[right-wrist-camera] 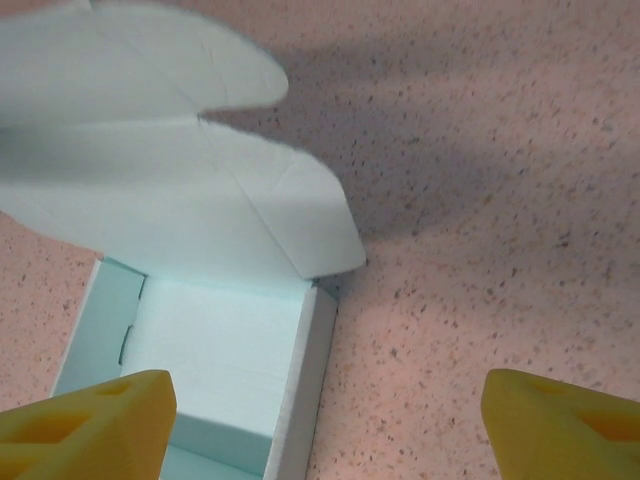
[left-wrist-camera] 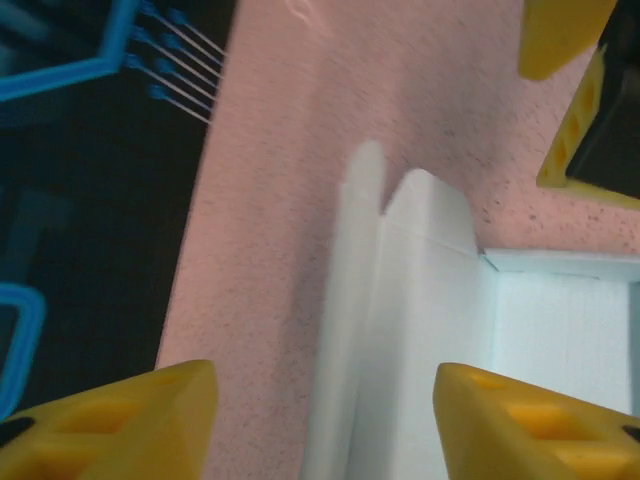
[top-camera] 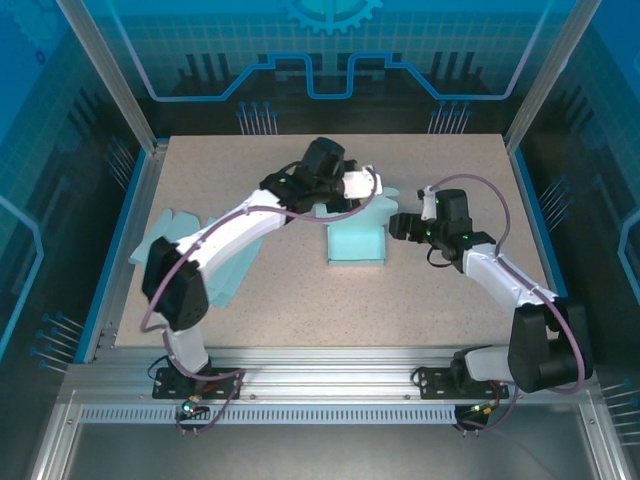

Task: Fold the paper box

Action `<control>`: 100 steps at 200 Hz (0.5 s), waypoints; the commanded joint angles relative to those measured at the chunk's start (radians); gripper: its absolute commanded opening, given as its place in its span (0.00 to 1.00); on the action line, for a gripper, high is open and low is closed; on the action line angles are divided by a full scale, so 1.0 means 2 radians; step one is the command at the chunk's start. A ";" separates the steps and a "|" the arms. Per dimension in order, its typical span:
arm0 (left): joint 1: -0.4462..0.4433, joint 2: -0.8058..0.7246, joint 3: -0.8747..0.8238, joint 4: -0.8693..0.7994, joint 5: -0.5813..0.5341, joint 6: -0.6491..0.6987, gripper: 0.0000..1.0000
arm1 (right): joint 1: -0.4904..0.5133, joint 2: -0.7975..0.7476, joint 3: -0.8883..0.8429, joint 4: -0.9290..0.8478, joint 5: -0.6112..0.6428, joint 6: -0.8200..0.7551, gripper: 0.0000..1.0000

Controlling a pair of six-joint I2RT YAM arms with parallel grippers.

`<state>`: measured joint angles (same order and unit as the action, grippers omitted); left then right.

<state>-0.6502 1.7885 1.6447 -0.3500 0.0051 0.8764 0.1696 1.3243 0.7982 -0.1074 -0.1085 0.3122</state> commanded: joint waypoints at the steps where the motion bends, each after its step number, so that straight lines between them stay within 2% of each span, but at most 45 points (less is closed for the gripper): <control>1: 0.035 -0.085 -0.051 0.092 -0.031 -0.183 0.66 | -0.012 0.002 0.022 -0.011 0.012 -0.022 0.81; 23: 0.087 -0.144 -0.134 0.136 -0.036 -0.347 0.71 | -0.019 0.009 0.032 -0.018 0.007 -0.029 0.84; 41: 0.121 -0.179 -0.230 0.191 -0.028 -0.441 0.84 | -0.022 0.018 0.038 -0.024 0.005 -0.034 0.87; 66: 0.130 -0.195 -0.336 0.278 -0.026 -0.485 0.96 | -0.022 0.034 0.060 -0.025 -0.006 -0.041 0.88; 100: 0.131 -0.149 -0.393 0.371 0.022 -0.487 0.98 | -0.023 0.067 0.082 -0.017 -0.023 -0.060 0.84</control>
<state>-0.3862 1.4296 0.9173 0.1589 -0.0338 -0.0036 0.1364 1.4132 0.9115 -0.1417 -0.1162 0.2379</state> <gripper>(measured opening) 0.976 0.855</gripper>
